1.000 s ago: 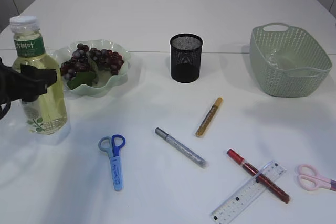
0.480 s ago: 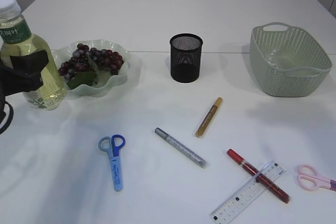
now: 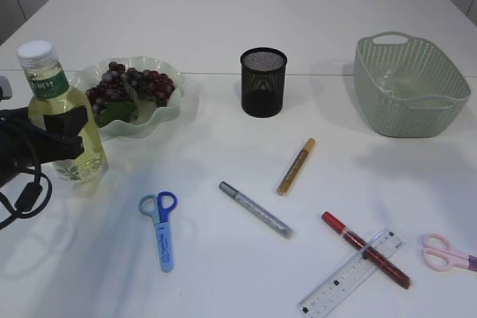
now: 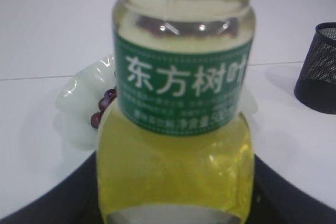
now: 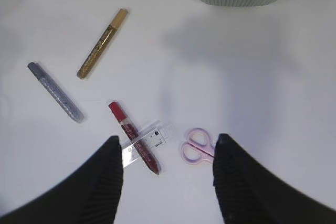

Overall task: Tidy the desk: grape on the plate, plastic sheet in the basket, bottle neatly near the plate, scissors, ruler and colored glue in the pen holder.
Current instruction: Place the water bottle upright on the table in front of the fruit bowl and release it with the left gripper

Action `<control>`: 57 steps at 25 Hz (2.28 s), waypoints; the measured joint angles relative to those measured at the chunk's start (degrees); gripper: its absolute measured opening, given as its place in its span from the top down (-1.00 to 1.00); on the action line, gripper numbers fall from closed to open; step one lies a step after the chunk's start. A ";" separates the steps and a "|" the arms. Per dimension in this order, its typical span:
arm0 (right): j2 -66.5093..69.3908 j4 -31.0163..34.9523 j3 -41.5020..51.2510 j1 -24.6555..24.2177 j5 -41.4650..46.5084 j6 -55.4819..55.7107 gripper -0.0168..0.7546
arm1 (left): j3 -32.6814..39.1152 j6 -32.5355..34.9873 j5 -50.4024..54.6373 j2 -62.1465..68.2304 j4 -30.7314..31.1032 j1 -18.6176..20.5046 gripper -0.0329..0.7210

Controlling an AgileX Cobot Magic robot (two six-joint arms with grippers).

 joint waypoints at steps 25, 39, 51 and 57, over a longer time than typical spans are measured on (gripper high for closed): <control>0.00 -1.37 0.00 0.00 0.00 -0.11 -0.18 | -5.97 0.05 -0.57 8.22 -0.91 0.00 -0.19; 0.00 -1.37 0.00 0.00 0.00 -0.24 -0.18 | -6.01 0.05 -0.57 8.22 -0.91 0.00 -0.19; 0.00 -1.37 0.00 0.00 0.00 -0.24 -0.18 | -6.01 -1.54 -0.57 8.22 -0.91 0.00 -0.41; 0.00 -1.37 0.00 0.00 0.00 -0.24 -0.18 | -6.01 -2.30 -1.28 8.22 -0.91 0.00 -0.56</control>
